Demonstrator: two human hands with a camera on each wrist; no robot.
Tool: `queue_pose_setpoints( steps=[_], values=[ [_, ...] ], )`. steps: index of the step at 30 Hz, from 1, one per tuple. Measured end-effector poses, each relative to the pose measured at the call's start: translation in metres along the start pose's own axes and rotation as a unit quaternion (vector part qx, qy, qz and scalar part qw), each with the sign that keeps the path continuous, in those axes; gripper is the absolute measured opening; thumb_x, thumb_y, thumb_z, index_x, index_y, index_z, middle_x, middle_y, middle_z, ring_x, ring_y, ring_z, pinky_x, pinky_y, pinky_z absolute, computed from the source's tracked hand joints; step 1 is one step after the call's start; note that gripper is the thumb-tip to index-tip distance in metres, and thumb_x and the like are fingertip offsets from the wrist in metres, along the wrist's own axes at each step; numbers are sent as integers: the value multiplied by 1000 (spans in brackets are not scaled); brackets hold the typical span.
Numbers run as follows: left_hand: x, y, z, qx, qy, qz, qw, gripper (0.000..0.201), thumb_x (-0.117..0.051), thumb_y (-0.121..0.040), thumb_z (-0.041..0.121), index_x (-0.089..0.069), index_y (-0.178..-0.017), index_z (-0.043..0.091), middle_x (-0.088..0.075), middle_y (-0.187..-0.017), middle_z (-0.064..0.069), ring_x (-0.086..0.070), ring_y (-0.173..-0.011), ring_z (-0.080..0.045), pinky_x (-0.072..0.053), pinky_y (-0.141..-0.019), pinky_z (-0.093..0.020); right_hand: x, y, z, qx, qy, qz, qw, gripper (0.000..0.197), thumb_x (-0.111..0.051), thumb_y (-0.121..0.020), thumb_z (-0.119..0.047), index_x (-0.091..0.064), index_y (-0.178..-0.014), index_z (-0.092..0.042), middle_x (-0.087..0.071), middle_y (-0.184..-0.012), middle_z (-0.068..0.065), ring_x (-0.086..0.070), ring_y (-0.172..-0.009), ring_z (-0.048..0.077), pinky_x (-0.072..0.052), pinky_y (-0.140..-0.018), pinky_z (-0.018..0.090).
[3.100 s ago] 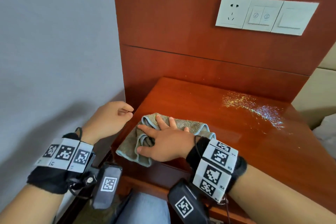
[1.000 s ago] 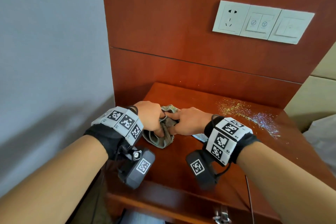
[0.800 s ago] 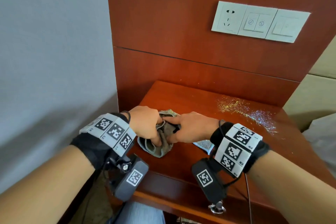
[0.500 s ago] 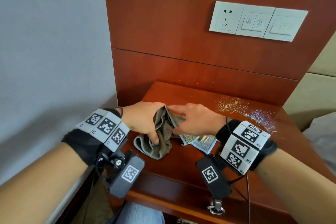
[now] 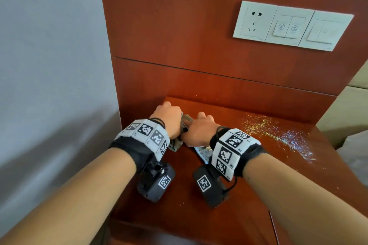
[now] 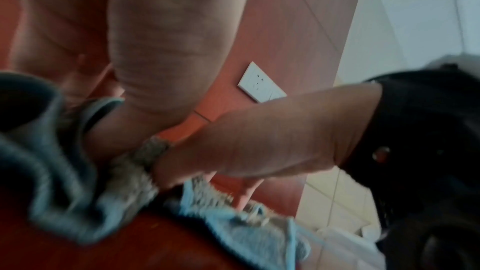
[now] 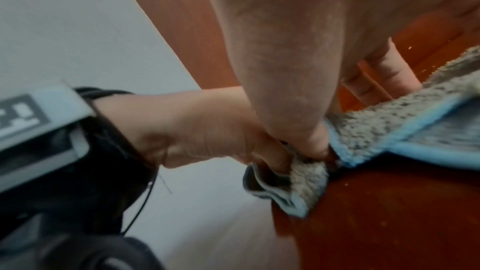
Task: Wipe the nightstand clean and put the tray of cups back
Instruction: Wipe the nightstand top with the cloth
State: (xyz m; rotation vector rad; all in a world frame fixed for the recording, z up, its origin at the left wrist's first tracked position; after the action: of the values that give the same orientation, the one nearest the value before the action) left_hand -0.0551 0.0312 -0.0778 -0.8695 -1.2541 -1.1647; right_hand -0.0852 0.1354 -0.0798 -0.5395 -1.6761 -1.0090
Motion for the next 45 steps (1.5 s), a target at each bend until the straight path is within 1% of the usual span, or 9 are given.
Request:
queue_pose_setpoints(
  steps=[4, 7, 10, 16, 21, 24, 29, 34, 45],
  values=[
    [-2, -10, -7, -21, 4, 32, 999, 41, -57, -85, 12, -58, -126, 15, -45, -123, -13, -49, -116, -38, -47, -98, -46, 7, -7, -2, 4, -10, 26, 1000, 63, -48, -86, -38, -29, -145, -31, -32, -134, 15, -32, -127, 38, -39, -98, 45],
    [-1, -19, -13, -64, -20, 26, 997, 31, -54, -86, 9, -64, -115, 13, -54, -113, -12, -54, -111, -32, -48, -92, -39, 19, -2, -7, 59, -15, 1, 998, 45, -45, -92, -33, -44, -134, -19, -50, -107, 10, -54, -96, 26, -43, -71, 30],
    [3, -34, -13, -76, -15, 5, 997, 21, -54, -81, 8, -70, -95, 10, -65, -103, -12, -61, -101, -32, -51, -80, -37, 21, -11, -7, 63, 19, -23, 998, 45, -47, -91, -22, -46, -136, -16, -50, -89, 4, -50, -74, 21, -36, -53, 25],
    [13, -67, -20, -50, -26, -7, 998, 10, -54, -80, 6, -63, -83, 11, -62, -106, -15, -57, -105, -34, -48, -80, -37, 25, -48, -6, 30, 32, -19, 999, 62, -53, -92, -28, -30, -149, -29, -36, -133, 10, -46, -122, 36, -46, -98, 42],
    [20, -92, -29, -11, -14, 37, 999, 36, -57, -85, 11, -66, -119, 16, -52, -123, -11, -46, -120, -32, -47, -92, -40, 40, -75, -8, 2, 52, -23, 998, 61, -51, -97, -30, -25, -152, -27, -29, -144, 10, -38, -131, 35, -40, -101, 40],
    [21, -102, -29, -10, -3, 46, 999, 24, -59, -85, 9, -68, -107, 11, -61, -113, -11, -58, -105, -33, -48, -76, -36, 49, -89, -9, -15, 49, -20, 998, 58, -48, -99, -26, -24, -152, -24, -26, -149, 9, -32, -136, 32, -35, -105, 39],
    [19, -114, -31, -11, 30, 15, 999, 32, -54, -84, 5, -68, -110, 16, -66, -106, -14, -63, -96, -37, -54, -83, -41, 50, -100, -8, -51, 43, -19, 998, 55, -41, -100, -27, -24, -152, -23, -20, -153, 11, -27, -138, 35, -32, -108, 40],
    [16, -117, -13, -39, 32, 5, 999, 29, -51, -80, 1, -71, -95, 16, -67, -92, -10, -63, -87, -34, -46, -68, -33, 40, -94, 3, -73, 20, -17, 997, 62, -48, -95, -32, -26, -151, -22, -21, -153, 6, -25, -137, 32, -36, -108, 44],
    [-12, -100, 122, -144, 15, -27, 989, 38, -51, -79, -3, -74, -100, 18, -65, -90, -8, -63, -90, -33, -48, -67, -33, 30, 10, 121, -82, 12, -35, 996, 55, -37, -100, -30, -25, -153, -19, -26, -149, 12, -26, -138, 31, -30, -109, 39]
  ],
)
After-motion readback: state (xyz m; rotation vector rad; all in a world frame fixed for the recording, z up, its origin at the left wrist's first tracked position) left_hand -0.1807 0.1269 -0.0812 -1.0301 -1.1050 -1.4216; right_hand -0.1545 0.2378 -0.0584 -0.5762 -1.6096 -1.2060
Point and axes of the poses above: each hand's wrist, its own y-axis away from the middle knuckle, its own x-axis out of the back of the hand, z = x × y, the point moved 3 cm from there along -y, towards the middle knuckle
